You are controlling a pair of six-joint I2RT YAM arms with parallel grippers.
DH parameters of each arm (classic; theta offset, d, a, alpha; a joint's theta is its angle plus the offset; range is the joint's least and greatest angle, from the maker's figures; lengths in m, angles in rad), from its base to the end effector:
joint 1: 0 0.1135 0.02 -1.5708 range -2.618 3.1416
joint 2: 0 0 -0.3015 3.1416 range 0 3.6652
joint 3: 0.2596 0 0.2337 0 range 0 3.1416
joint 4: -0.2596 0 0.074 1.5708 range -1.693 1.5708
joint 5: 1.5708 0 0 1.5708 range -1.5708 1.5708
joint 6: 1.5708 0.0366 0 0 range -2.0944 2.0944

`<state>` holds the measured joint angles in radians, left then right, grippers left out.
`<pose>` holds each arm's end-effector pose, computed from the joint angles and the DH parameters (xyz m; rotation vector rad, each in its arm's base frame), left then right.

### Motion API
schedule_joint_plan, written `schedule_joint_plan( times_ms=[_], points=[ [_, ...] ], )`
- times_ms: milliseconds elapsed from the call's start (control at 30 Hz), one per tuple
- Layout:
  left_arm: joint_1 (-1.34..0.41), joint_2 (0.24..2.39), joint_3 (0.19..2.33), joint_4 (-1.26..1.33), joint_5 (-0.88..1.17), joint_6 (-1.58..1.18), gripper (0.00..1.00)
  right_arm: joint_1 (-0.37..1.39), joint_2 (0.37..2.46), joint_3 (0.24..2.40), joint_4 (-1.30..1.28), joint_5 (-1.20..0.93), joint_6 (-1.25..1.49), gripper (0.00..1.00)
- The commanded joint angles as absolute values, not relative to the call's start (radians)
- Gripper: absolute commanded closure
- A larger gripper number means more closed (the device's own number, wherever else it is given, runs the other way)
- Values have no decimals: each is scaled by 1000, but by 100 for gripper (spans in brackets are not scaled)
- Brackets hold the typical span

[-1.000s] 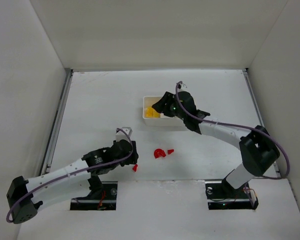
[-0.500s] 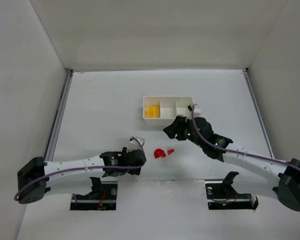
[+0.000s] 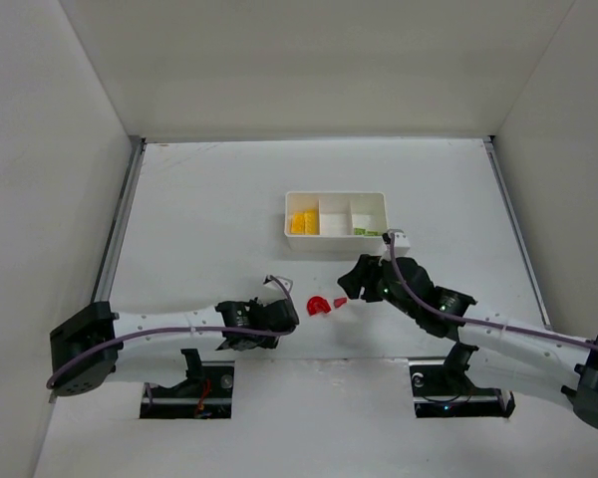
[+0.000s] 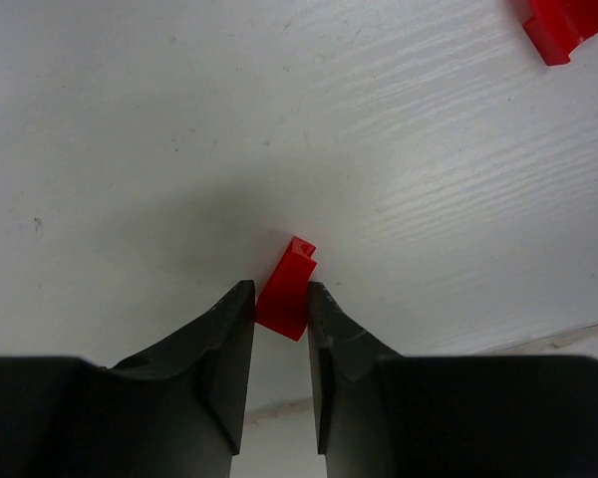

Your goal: Sort the legos into containers by color

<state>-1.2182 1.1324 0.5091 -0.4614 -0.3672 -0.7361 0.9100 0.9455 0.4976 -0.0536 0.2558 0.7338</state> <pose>0.0679 -0.1465 0.2077 0.4966 2.5138 -0.2602 0.1111 0.1278 0.2616 -0.0259 2.1407 0.7390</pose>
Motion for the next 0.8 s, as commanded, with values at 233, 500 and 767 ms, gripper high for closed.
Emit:
schedule_joint_plan(
  times_ms=[233,500,767],
  points=[
    [-1153,1066,619,-495,-443,-792,89,894,899,460,-49,281,738,37],
    [-894,1116,946,-195,-399,-545,87,878,893,439,-44,293,739,37],
    [-752,1641,1366,-69,-230,-456,86,883,897,423,-54,313,764,38]
  ],
)
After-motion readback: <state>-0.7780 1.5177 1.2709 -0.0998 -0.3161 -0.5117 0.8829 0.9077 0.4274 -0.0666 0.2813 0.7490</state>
